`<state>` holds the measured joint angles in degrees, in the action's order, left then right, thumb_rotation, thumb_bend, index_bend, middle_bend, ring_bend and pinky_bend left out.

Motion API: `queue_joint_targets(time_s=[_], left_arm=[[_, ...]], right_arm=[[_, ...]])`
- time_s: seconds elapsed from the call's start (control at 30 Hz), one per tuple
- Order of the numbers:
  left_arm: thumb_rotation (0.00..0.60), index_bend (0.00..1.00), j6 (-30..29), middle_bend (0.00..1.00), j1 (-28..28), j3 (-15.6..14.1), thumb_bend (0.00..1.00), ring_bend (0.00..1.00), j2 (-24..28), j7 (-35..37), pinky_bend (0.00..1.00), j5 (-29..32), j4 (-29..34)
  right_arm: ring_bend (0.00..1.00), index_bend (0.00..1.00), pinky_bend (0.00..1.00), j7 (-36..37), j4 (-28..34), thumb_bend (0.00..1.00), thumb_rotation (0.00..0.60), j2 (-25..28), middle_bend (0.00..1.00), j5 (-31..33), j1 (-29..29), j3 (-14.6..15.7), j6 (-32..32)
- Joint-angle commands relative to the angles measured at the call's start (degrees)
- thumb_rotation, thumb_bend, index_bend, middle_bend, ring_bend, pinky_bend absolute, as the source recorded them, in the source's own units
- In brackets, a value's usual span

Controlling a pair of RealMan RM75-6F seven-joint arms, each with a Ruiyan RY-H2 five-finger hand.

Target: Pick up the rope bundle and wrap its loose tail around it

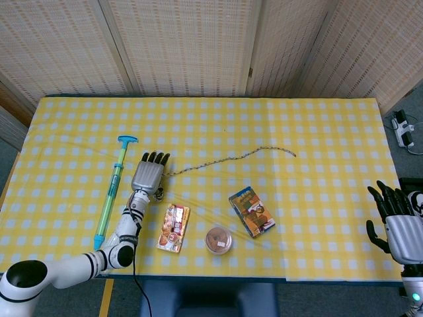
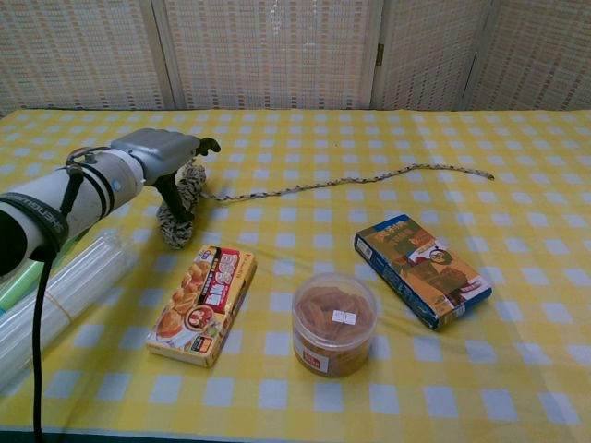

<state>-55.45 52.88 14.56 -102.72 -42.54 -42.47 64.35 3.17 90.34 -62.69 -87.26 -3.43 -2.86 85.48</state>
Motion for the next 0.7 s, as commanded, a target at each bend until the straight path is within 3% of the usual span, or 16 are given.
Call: queue_joint_targets(time_s=[0.03, 0.3, 0.47, 0.7], left_arm=[[0.6, 0.11, -1.5, 0.14, -0.2, -0.7, 0.2, 0.11, -0.6, -1.9, 0.14, 0.7, -1.5], [0.6, 0.14, -1.0, 0.14, -1.6, -0.5, 0.2, 0.15, 0.4, -2.6, 0.15, 3.2, -2.7], [0.6, 0.29, 0.7, 0.25, -2.5, 1.0, 0.21, 0.27, 0.2, 3.6, 0.28, 2.0, -3.3], [0.6, 0.36, 3.9, 0.33, -2.3, 2.2, 0.26, 0.35, -0.2, 6.4, 0.4, 3.3, -5.2]], right_arm=[[0.04, 0.0, 0.0, 0.1, -0.1, 0.56, 0.6, -0.1, 0.0, 0.0, 0.0, 0.0, -0.1], [0.04, 0.0, 0.0, 0.6, -0.5, 0.56, 0.6, -0.2, 0.0, 0.0, 0.0, -0.1, 0.0], [0.05, 0.0, 0.0, 0.8, -0.5, 0.56, 0.6, -0.3, 0.0, -0.1, 0.0, 0.0, 0.0], [0.04, 0.0, 0.0, 0.9, -0.5, 0.56, 0.6, -0.3, 0.0, 0.2, 0.4, 0.0, 0.4]])
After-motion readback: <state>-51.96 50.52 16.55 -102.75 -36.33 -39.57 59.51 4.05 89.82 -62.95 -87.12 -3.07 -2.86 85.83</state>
